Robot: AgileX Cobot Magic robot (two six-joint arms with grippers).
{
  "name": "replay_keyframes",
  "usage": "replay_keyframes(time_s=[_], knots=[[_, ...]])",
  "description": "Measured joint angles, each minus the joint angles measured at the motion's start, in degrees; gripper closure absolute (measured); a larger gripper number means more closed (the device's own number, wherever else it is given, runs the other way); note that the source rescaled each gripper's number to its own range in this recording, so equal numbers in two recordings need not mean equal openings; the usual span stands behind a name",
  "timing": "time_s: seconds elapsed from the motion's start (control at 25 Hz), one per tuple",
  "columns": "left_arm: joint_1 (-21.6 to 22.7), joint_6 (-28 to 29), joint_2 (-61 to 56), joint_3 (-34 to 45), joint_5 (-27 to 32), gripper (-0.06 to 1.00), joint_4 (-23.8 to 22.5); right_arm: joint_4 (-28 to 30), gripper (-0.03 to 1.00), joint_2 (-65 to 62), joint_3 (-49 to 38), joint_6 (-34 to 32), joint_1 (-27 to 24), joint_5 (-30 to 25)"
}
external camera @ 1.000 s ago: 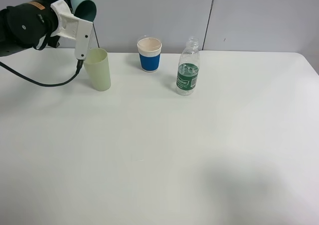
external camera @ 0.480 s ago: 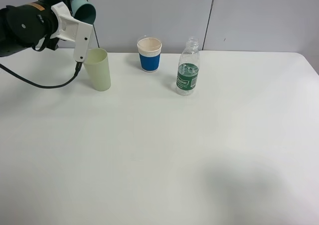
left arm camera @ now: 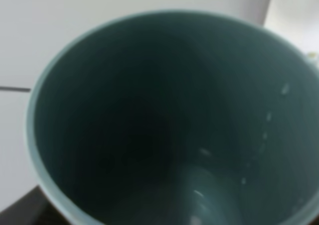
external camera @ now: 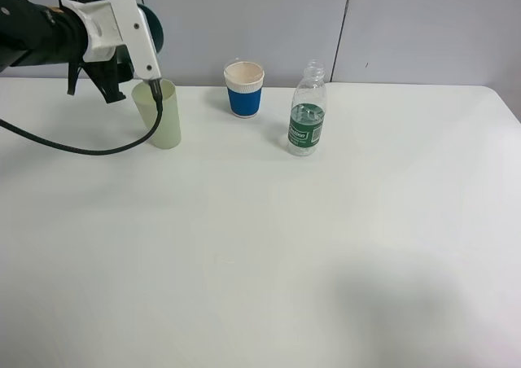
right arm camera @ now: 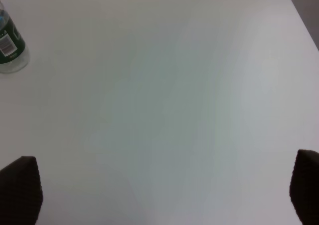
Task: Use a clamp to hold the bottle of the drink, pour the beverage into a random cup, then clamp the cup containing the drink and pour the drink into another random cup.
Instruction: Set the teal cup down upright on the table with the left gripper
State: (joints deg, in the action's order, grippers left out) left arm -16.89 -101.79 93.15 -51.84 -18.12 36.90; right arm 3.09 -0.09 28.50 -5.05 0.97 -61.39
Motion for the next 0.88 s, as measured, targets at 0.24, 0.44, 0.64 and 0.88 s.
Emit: replay_keyframes(time_s=[0.24,0.44,0.64,0.88], knots=[[0.00,20.43,-7.05,5.59,2.66,0.94,-10.34,0.00,-0.03,0.00,0.00,0.00,0.00,0.00],[0.00,38.68,-12.73,11.98,4.74,0.94,-20.10,0.00,-0.03,0.00,0.00,0.00,0.00,0.00],[0.00,57.97,-16.39,17.23,5.08,0.94,-28.30,0.00,-0.03,0.00,0.00,0.00,0.00,0.00],[0.00,72.77,-16.86,22.75,2.94,0.94,-32.76,0.00,-0.03,0.00,0.00,0.00,0.00,0.00]])
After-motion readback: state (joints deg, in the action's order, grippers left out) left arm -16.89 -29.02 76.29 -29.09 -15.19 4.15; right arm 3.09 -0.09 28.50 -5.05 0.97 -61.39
